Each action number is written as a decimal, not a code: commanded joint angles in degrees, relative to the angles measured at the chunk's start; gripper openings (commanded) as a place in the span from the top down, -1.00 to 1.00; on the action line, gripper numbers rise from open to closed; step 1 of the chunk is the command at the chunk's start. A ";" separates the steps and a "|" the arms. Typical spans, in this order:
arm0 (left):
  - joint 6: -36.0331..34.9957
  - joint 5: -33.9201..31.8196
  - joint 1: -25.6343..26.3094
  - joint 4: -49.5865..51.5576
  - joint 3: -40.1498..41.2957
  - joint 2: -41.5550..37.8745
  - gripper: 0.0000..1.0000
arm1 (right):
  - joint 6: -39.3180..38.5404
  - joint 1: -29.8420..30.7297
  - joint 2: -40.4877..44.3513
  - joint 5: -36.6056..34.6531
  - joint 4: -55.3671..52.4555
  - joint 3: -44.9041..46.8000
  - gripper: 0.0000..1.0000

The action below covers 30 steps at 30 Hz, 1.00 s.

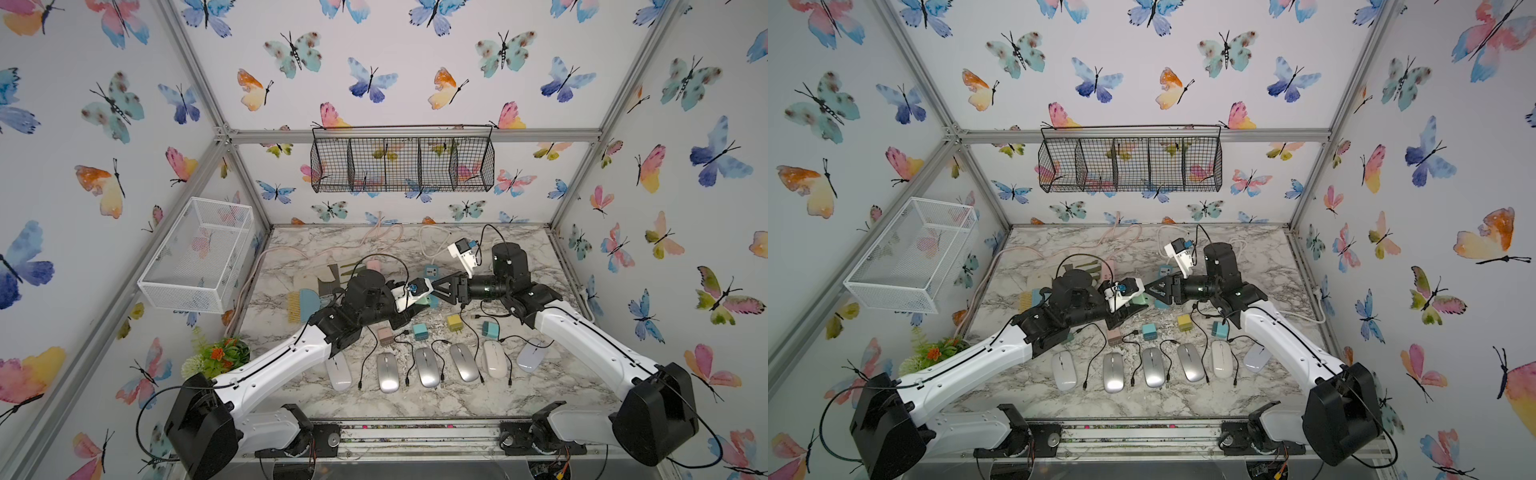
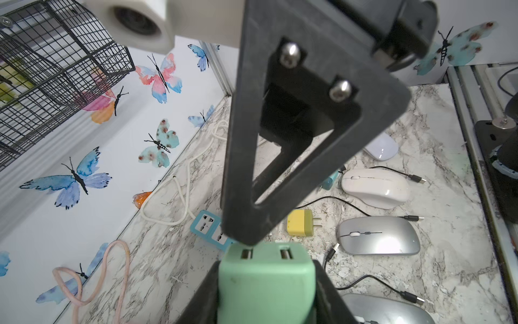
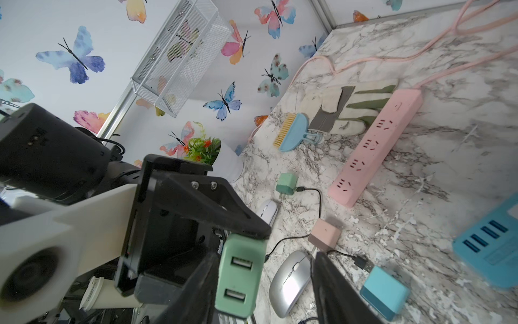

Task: Unplug the wireless mouse
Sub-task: Place the plug at the center of the board.

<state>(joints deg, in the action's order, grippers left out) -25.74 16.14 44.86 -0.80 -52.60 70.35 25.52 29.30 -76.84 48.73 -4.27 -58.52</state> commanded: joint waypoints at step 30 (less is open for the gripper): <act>0.39 -5.24 0.13 -1.79 -0.45 0.15 1.00 | -2.85 4.54 -5.92 3.04 -7.01 -4.99 0.58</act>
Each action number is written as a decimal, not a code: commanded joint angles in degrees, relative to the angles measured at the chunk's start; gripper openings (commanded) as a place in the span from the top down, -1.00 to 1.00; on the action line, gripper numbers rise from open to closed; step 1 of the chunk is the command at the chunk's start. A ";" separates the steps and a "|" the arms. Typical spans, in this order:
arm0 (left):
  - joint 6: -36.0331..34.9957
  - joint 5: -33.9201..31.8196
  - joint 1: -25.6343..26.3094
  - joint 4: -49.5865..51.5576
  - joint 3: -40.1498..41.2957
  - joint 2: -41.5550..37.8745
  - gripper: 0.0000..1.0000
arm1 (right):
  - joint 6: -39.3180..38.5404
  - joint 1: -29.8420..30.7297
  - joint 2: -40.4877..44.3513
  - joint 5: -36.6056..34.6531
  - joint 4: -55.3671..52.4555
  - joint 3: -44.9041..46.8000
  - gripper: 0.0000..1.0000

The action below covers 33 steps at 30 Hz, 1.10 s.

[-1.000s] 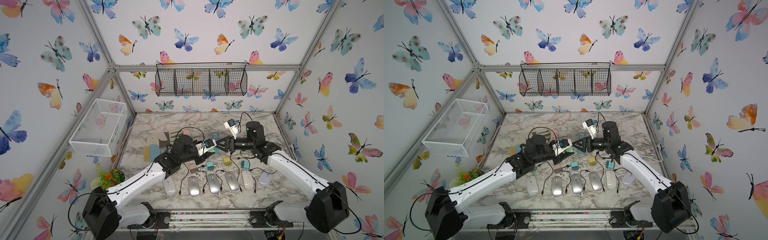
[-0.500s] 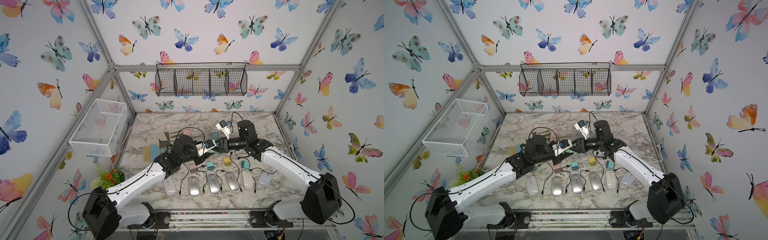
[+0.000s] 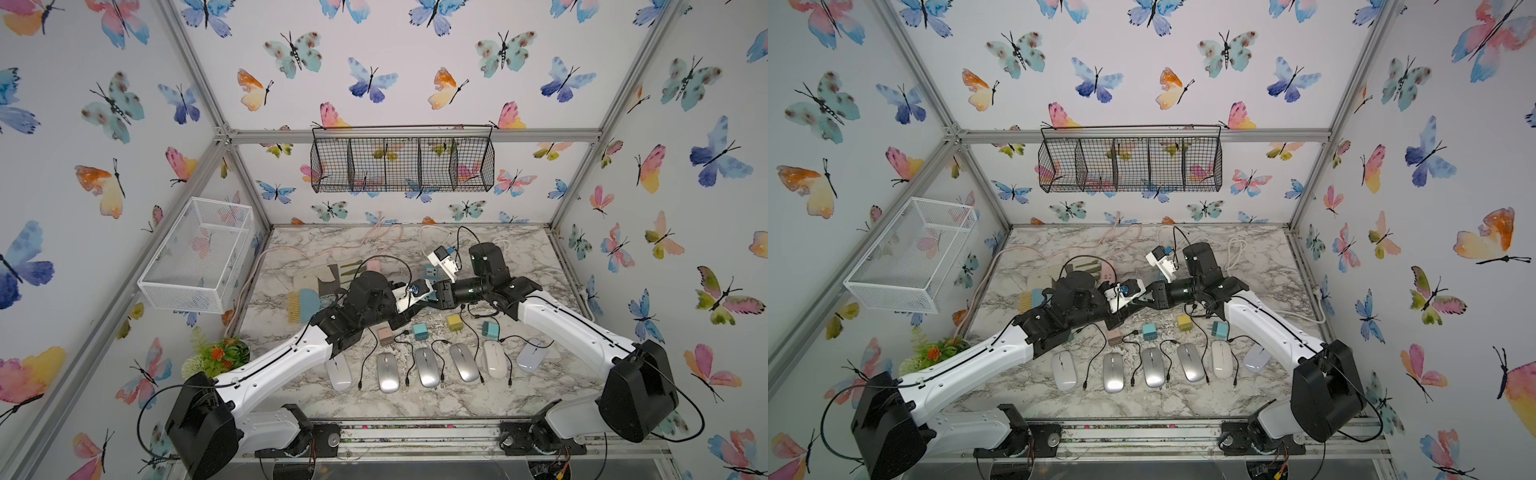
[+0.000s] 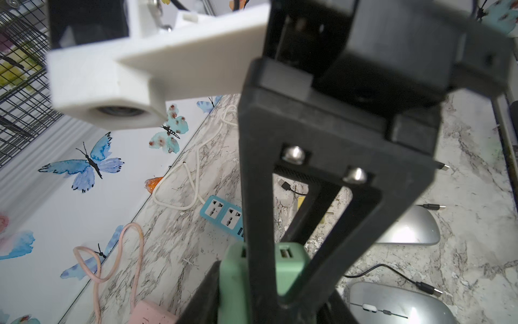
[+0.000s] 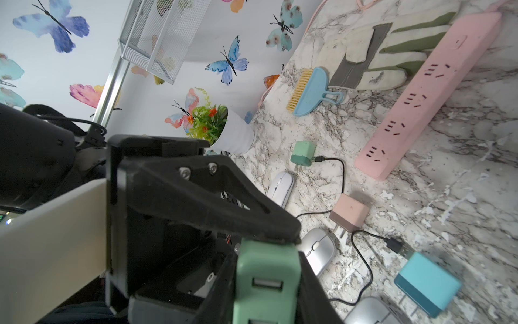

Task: Unplug the wireless mouse
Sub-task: Place the plug at the center of the board.

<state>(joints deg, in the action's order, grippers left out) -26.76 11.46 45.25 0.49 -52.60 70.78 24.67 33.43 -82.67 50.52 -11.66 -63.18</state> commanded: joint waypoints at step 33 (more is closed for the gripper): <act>41.34 0.67 -26.76 -16.86 20.61 -17.54 -0.96 | 6.43 -40.70 15.23 -37.28 6.21 27.11 0.98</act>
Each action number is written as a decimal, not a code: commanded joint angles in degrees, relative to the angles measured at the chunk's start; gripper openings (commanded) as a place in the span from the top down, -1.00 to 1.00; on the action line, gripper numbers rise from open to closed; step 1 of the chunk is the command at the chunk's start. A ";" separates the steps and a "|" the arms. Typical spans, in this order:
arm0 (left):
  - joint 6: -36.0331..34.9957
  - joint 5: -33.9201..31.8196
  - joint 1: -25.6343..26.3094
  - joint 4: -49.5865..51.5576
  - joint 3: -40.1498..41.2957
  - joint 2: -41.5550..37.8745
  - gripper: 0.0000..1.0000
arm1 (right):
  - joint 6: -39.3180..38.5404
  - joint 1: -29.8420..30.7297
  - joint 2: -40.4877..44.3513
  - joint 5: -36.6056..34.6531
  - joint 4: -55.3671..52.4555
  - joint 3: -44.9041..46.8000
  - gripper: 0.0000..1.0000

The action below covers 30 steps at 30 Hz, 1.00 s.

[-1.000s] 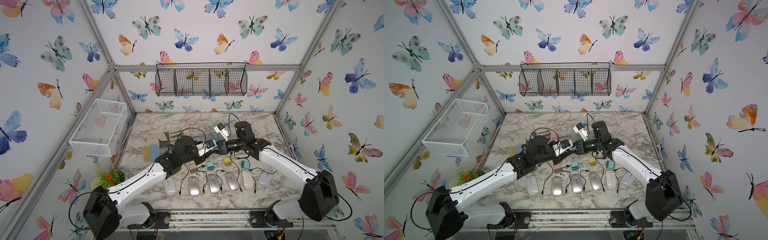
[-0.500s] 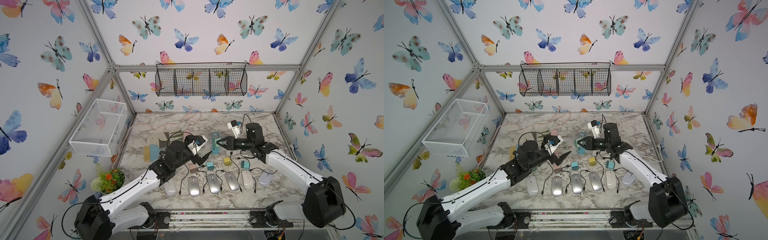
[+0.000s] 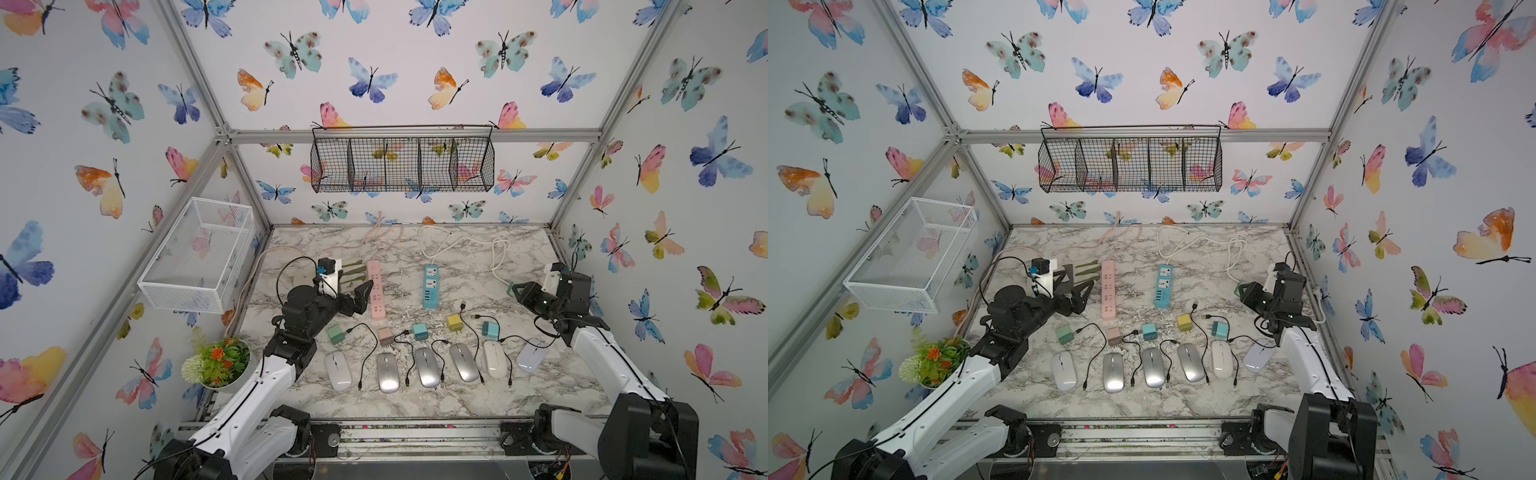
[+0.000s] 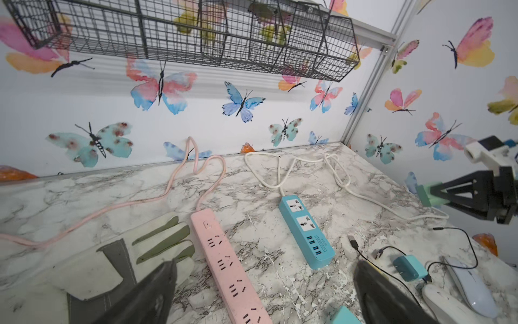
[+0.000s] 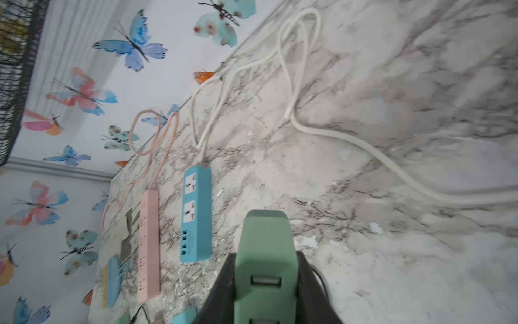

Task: Unplug the wireless mouse
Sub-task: Place the plug at the center of the board.

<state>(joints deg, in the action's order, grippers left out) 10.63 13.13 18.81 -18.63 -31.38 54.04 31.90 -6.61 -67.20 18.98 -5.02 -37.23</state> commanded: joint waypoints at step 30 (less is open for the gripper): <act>1.58 -5.81 -4.23 8.89 1.50 -4.90 -0.97 | -0.12 -1.57 3.41 -15.03 0.25 7.76 -0.57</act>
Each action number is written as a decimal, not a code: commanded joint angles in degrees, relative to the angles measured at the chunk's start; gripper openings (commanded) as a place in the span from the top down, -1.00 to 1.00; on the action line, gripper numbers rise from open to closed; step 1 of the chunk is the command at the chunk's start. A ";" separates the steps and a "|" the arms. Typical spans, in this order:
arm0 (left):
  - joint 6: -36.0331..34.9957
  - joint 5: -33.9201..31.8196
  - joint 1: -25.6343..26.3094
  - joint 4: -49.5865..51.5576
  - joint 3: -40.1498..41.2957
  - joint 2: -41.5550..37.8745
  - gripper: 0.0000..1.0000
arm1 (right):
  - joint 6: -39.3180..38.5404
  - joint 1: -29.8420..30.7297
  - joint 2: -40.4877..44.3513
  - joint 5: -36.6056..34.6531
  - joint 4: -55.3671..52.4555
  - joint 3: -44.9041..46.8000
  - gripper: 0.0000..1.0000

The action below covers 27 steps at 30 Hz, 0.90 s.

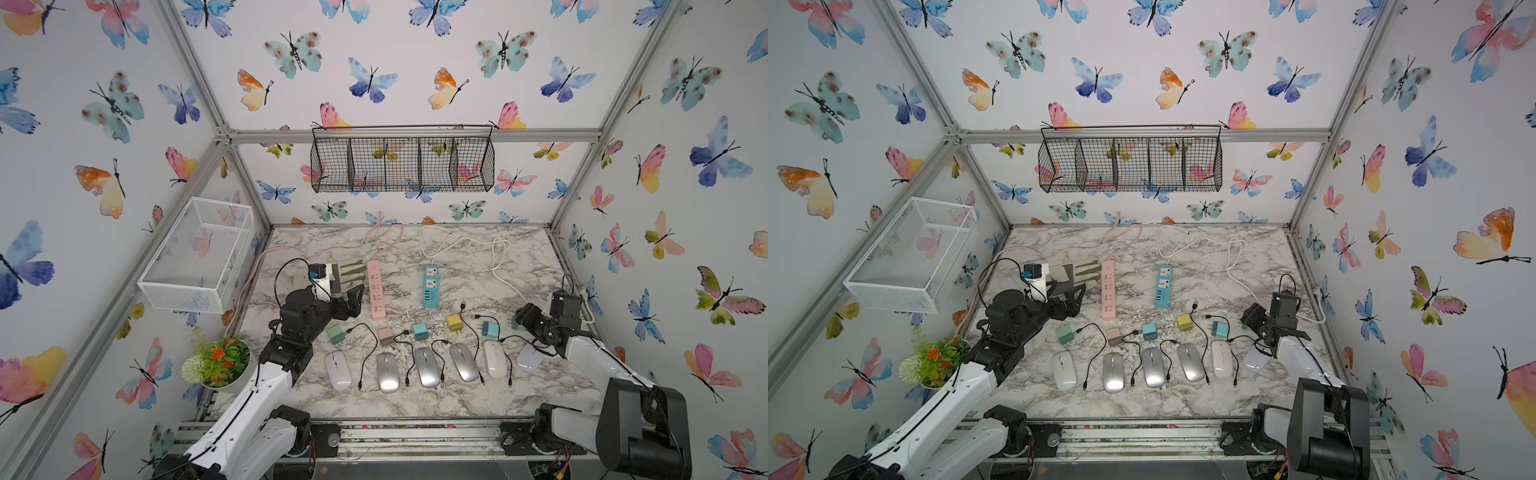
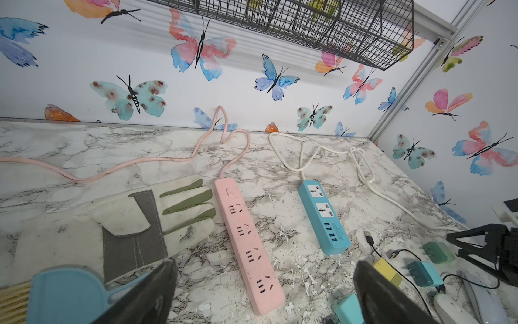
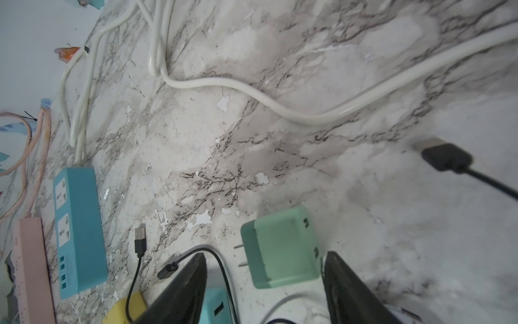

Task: Unplug the wireless mouse
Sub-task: Place the plug at the center of the board, then reset both arms

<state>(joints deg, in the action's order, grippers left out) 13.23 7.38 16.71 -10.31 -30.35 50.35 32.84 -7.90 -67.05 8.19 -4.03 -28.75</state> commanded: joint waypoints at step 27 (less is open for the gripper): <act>-13.49 0.00 -17.58 -44.52 16.25 25.66 -0.97 | -23.05 2.00 -17.63 -8.08 47.98 2.77 -0.97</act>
<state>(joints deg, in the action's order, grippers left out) 1.41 1.48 1.28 -43.05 -15.55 72.90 14.02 -6.46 -82.63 -0.36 36.05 -26.44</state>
